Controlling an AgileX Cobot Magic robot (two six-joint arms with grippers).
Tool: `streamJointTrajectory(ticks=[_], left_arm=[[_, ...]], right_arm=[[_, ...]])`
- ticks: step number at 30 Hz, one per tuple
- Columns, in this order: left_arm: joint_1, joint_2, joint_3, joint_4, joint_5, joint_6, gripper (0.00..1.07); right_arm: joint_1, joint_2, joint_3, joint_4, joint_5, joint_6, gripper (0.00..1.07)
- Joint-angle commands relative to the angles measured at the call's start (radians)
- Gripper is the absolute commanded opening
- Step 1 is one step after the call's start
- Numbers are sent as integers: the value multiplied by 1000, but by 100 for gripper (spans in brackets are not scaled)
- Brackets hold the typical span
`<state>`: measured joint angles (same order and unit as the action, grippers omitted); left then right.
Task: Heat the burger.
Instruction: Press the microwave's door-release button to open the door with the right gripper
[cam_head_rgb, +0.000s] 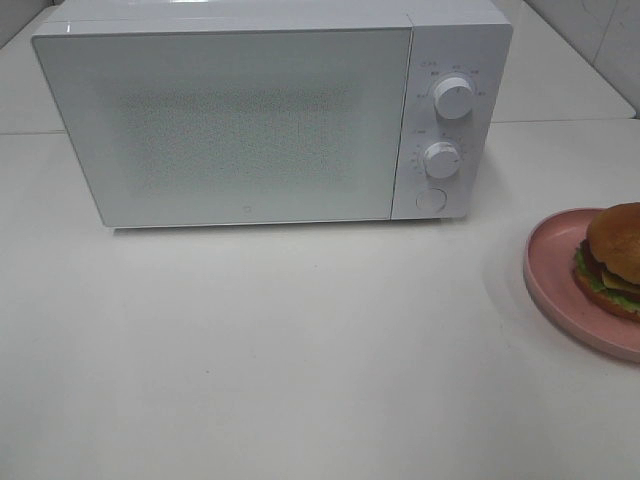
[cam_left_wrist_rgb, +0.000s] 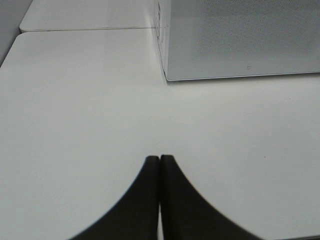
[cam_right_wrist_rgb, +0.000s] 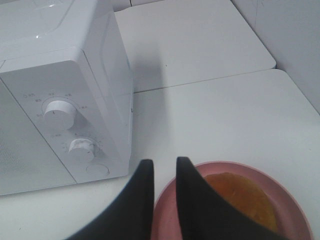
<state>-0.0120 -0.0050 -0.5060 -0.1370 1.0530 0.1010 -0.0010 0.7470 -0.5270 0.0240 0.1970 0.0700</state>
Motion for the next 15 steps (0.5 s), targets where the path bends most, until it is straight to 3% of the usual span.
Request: streamJointTrajectory(ticks=[1, 3, 8, 13, 15], left_arm=[[4, -19, 0, -4, -11, -2, 0], [4, -19, 0, -4, -11, -2, 0], [4, -19, 0, -4, -11, -2, 0], [4, -19, 0, -4, -11, -2, 0], [4, -19, 0, -4, -11, -2, 0]], right_arm=[[-6, 58, -9, -1, -91, -15, 6], [-6, 91, -9, -1, -133, -15, 0], [15, 160, -9, 0, -251, -11, 0], [121, 242, -9, -1, -347, -12, 0], [202, 306, -9, -1, -394, -12, 0]])
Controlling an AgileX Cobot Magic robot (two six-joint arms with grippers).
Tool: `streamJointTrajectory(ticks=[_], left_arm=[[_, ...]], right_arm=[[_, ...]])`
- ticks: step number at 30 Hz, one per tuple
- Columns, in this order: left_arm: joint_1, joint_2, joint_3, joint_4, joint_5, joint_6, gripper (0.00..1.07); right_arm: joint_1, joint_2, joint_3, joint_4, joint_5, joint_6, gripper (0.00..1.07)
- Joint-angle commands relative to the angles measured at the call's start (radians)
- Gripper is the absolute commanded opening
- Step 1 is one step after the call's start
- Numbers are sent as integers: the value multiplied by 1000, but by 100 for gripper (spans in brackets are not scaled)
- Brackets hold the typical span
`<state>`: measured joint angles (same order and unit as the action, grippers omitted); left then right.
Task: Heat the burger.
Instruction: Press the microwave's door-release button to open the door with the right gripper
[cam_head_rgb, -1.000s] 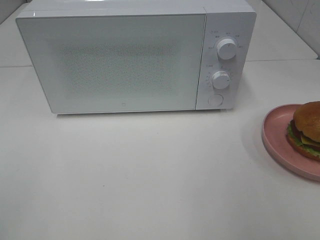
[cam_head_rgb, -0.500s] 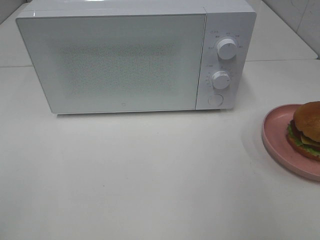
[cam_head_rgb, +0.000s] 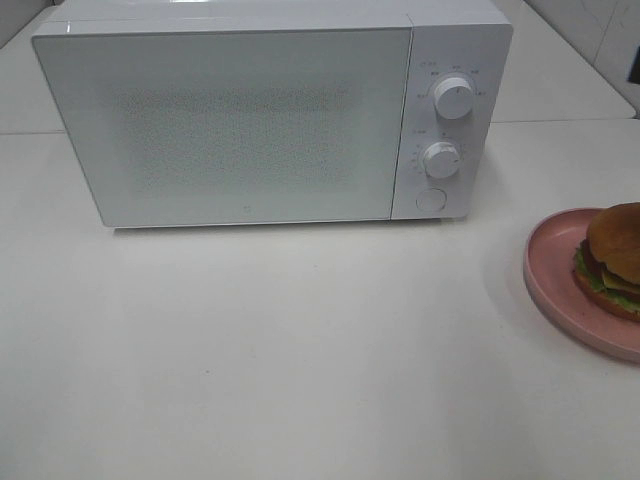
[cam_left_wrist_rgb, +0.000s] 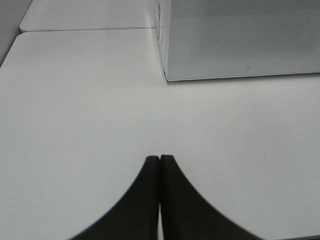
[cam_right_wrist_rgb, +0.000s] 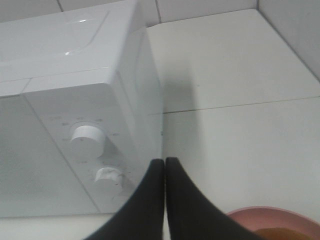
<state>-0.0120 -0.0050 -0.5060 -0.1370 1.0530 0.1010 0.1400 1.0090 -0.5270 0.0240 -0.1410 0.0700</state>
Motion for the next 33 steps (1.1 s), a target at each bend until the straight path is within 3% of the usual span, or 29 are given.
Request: streamJointTrajectory(ticks=[1, 17, 33], left_arm=[[4, -19, 0, -4, -11, -2, 0], [4, -19, 0, -4, -11, -2, 0], [4, -19, 0, -4, -11, -2, 0]], right_arm=[[88, 67, -9, -1, -76, -12, 0], [401, 376, -9, -1, -236, -6, 0], [431, 628, -9, -1, -444, 330, 0]])
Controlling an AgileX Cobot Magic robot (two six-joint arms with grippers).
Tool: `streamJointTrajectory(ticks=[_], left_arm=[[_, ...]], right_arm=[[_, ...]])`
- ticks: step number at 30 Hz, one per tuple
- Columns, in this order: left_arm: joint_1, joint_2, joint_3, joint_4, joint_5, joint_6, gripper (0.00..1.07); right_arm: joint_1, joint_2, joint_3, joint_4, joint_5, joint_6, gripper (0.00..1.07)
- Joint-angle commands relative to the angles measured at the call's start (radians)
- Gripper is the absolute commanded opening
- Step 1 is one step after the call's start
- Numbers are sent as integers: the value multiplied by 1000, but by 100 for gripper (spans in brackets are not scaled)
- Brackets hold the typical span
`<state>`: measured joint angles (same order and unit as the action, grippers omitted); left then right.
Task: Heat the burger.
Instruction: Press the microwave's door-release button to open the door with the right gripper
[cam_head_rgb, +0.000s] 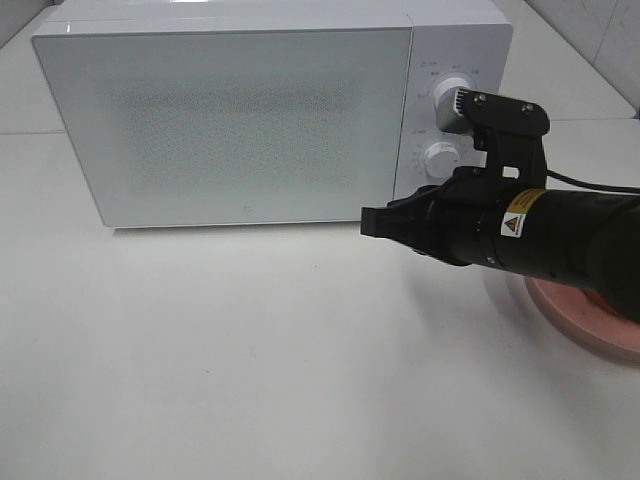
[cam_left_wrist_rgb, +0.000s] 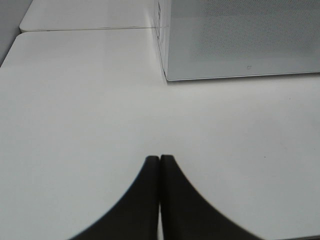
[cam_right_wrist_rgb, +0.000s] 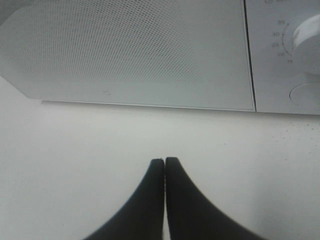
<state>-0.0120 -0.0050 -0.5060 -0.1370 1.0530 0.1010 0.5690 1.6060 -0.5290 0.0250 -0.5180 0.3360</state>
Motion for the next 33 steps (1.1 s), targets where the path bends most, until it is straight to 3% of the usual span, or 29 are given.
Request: streamJointTrajectory(ticks=[1, 16, 18, 21, 23, 29, 33], left_arm=[[4, -19, 0, -4, -11, -2, 0], [4, -19, 0, -4, -11, -2, 0], [4, -19, 0, -4, -11, -2, 0], [4, -19, 0, -4, -11, -2, 0], [4, -19, 0, -4, -11, -2, 0], [4, -19, 0, -4, -11, -2, 0], [4, -19, 0, -4, -11, -2, 0]], right_arm=[[2, 31, -7, -2, -67, 64, 0], [2, 218, -117, 22, -167, 489, 0], [2, 243, -128, 124, -178, 539, 0], [2, 250, -128, 154, -190, 546, 0], [2, 268, -128, 266, -233, 563, 0], [-1, 299, -128, 435, -273, 596, 0], [-1, 310, -128, 494, -300, 601, 0]])
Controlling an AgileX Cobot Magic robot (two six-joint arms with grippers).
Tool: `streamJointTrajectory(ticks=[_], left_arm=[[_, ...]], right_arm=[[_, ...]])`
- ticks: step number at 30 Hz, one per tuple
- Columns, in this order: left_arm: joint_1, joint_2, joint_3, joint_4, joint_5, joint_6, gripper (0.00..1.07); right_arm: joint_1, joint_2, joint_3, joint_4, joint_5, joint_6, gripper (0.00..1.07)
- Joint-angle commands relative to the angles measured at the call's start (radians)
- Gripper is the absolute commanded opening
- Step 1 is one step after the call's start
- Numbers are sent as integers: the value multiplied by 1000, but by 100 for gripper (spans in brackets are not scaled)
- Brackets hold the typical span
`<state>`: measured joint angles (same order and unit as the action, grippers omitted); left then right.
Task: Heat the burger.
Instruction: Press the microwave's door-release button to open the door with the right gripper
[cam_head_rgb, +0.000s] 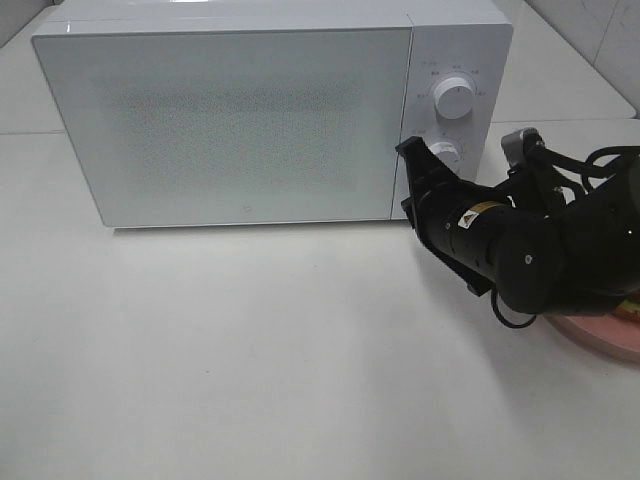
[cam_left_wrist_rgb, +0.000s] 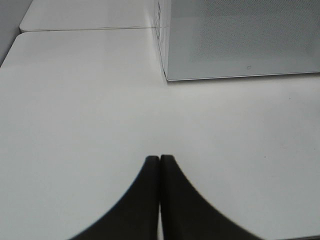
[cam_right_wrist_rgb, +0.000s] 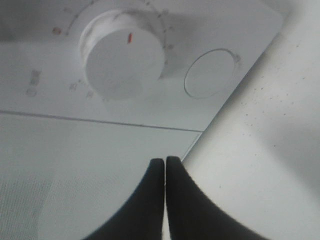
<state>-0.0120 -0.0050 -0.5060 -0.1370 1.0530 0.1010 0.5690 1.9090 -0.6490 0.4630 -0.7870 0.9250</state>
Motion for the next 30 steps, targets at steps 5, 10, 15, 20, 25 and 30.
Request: streamJointTrajectory(ticks=[5, 10, 15, 20, 25, 30], left_arm=[[4, -19, 0, -4, -11, -2, 0], [4, -19, 0, -4, -11, -2, 0], [4, -19, 0, -4, -11, -2, 0], [4, -19, 0, -4, -11, -2, 0], [4, -20, 0, -4, -11, -2, 0], [4, -20, 0, -4, -11, -2, 0]], right_arm=[[-1, 34, -8, 100, -80, 36, 0], [-1, 82, -8, 107, -145, 99, 0], [-25, 110, -13, 102, -174, 127, 0], [-48, 120, -36, 97, -172, 131, 0], [-48, 151, -79, 72, -143, 131, 0], [-48, 185, -98, 76, -161, 132, 0]])
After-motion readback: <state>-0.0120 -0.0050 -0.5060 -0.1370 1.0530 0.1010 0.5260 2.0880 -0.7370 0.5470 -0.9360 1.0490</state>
